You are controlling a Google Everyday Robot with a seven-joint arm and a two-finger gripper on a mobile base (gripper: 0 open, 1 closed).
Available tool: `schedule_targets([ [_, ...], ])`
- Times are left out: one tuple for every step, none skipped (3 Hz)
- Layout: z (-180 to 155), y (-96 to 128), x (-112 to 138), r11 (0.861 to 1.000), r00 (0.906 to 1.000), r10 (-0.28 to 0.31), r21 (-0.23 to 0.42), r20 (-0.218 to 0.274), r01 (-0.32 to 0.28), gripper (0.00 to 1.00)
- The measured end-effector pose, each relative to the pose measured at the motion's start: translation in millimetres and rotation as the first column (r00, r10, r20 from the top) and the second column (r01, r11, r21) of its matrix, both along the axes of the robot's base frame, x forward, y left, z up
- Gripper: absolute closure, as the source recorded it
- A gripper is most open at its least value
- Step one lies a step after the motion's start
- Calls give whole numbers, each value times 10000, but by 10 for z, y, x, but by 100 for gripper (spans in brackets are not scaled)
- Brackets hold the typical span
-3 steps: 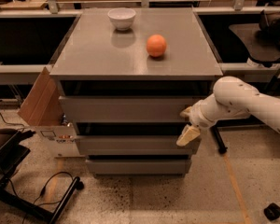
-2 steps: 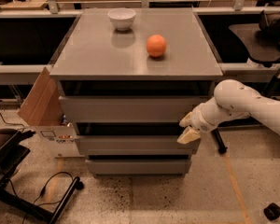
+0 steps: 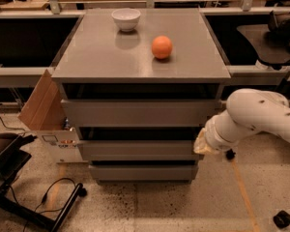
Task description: Close top drawer
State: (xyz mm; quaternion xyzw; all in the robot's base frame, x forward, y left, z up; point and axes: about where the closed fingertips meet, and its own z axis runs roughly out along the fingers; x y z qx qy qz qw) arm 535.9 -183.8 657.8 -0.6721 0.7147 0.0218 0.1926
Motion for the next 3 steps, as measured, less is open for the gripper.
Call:
schedule_targets([
  [561, -152, -356, 9833, 9980, 548, -1757, 324, -483, 100],
  [1458, -312, -510, 9383, 9923, 927, -3407, 824, -593, 100],
  [2264, -543, -424, 9085, 9868, 350, -4165, 1581, 345, 100],
])
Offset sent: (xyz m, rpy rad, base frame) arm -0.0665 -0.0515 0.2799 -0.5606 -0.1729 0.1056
